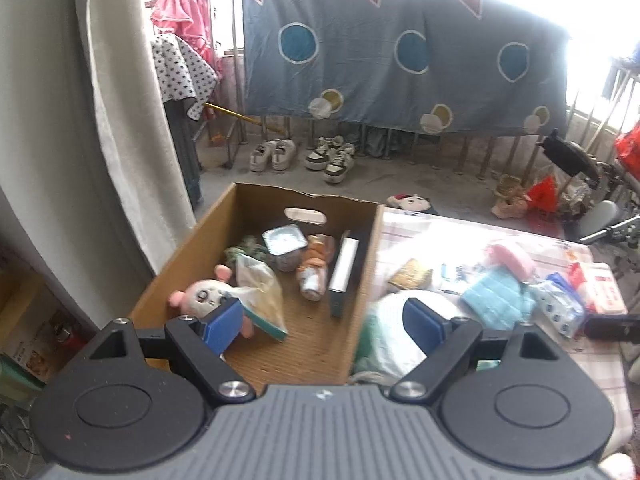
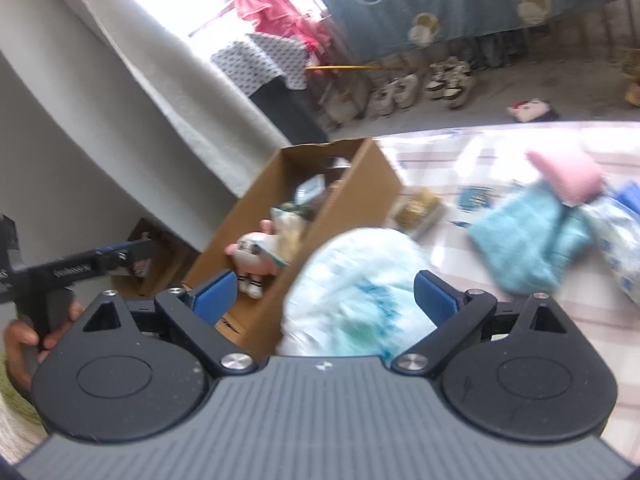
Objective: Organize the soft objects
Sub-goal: 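Move both tools back over the bed toward the white plastic bag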
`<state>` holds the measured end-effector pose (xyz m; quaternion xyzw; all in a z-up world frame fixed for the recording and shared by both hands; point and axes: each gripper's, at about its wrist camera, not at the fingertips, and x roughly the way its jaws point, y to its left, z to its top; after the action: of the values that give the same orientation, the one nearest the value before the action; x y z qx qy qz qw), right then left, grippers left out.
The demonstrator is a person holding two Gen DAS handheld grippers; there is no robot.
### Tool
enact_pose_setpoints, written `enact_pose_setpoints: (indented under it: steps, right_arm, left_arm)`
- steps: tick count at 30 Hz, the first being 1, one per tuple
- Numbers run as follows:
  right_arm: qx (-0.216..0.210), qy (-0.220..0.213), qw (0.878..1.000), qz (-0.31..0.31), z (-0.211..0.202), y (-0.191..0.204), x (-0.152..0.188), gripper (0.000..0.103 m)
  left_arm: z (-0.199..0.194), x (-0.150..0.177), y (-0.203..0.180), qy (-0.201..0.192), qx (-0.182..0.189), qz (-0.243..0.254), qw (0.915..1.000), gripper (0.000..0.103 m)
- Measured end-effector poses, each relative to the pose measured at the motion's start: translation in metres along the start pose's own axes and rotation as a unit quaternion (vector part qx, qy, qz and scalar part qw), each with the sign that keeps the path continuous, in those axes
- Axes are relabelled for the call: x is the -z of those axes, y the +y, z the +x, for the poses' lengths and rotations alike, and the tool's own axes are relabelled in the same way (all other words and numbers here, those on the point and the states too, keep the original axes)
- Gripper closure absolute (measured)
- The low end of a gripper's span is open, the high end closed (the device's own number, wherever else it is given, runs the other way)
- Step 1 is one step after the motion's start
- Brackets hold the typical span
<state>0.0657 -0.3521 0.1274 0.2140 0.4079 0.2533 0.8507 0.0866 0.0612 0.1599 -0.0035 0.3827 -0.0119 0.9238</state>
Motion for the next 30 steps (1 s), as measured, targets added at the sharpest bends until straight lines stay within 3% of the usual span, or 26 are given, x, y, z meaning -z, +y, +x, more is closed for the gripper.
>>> enact_pose_setpoints:
  steps: [10,14,19,24,30]
  right_arm:
    - [0.030,-0.027,0.999,0.007,-0.058,-0.042,0.050,0.004]
    - [0.038,-0.039,0.998,0.034,-0.077,-0.060,0.057,0.004]
    - [0.058,-0.055,0.995,0.065,-0.092,-0.082,0.064,0.004]
    - [0.062,-0.070,0.990,0.109,-0.094,-0.109,0.062,0.004]
    - [0.043,-0.049,0.988,0.138,-0.055,-0.139,0.047,0.004]
  left_arm:
    - [-0.019,0.026,-0.028,0.003,0.015,0.009,0.9998,0.015]
    - [-0.020,0.041,-0.052,0.000,0.061,0.032,0.9976,0.014]
    - [-0.007,0.056,-0.093,-0.012,0.113,0.098,0.9887,0.014]
    - [0.020,0.063,-0.131,-0.002,0.169,0.123,0.9779,0.012]
    - [0.072,0.056,-0.157,0.023,0.182,0.117,0.9761,0.013]
